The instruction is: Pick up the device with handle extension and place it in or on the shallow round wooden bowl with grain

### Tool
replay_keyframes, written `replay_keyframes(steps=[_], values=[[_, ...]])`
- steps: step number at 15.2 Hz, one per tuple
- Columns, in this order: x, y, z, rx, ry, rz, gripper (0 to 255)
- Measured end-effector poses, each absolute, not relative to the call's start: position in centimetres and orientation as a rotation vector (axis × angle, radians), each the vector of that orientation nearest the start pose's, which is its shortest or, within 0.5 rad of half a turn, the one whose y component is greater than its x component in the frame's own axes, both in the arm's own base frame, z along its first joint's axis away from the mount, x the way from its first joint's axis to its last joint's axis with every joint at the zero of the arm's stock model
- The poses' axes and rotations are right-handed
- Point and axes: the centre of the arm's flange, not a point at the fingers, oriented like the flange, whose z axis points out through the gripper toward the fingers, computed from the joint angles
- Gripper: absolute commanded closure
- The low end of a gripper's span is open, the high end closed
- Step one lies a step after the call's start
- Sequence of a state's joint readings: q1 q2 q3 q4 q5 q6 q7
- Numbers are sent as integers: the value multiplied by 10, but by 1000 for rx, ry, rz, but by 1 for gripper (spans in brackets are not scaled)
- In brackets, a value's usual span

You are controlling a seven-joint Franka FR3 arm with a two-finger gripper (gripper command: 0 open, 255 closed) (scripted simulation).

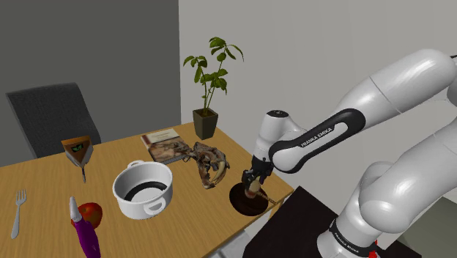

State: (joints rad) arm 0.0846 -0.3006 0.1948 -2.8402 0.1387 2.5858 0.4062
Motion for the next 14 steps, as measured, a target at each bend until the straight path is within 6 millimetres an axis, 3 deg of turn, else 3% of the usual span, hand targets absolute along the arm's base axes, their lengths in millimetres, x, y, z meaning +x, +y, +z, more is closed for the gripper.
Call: replay_keyframes(steps=[5, 10, 14], values=[[351, 92, 285, -3085, 388, -55, 0], [350, 91, 328, -3085, 388, -58, 0], [350, 91, 334, -3085, 388, -56, 0]])
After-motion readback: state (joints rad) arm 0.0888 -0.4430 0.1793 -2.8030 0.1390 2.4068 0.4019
